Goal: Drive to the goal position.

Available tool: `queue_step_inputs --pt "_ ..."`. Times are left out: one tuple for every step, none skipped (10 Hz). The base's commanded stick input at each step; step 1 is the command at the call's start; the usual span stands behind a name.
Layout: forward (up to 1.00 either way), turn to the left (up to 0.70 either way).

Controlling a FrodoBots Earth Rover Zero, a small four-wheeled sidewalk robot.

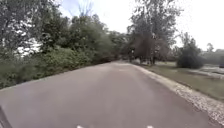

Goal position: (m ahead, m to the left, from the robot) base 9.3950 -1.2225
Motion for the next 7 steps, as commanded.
queue_step_inputs --pt "0.70 -0.25" --pt "0.70 0.00" --pt "0.70 0.00" --pt "0.70 0.00" --pt "0.70 0.00" --pt "0.70 0.00" --pt "0.70 0.00"
